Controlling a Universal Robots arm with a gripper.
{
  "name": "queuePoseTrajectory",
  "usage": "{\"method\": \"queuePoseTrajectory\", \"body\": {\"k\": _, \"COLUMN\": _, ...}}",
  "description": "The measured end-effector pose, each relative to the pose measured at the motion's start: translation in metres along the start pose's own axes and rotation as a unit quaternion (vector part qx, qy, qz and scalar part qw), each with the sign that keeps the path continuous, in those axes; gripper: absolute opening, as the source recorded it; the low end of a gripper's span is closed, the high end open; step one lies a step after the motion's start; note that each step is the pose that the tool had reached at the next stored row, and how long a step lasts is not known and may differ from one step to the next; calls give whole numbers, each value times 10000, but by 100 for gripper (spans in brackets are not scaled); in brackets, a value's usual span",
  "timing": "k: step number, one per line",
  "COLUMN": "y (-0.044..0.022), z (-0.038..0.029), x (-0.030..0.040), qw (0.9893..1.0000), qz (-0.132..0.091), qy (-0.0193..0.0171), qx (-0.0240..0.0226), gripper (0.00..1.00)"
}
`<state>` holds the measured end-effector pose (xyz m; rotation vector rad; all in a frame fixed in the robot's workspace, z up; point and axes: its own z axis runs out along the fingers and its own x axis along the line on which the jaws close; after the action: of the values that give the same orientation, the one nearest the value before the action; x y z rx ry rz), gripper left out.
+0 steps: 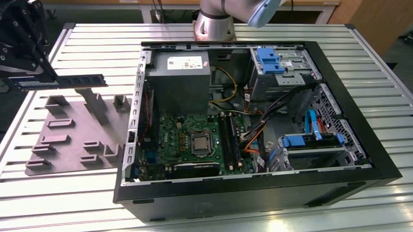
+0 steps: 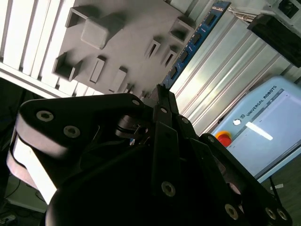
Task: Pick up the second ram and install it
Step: 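Pick up the second ram and move it above second insertion slot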
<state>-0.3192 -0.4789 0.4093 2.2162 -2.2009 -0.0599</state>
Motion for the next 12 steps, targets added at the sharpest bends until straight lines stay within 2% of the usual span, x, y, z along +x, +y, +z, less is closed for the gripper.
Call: {"method": "queuePoseTrajectory", "body": {"k": 12, "y": -92, "z": -4, "x": 1, "qw": 10000, "qz": 0, "qy": 0, "qx": 0, "gripper": 12}}
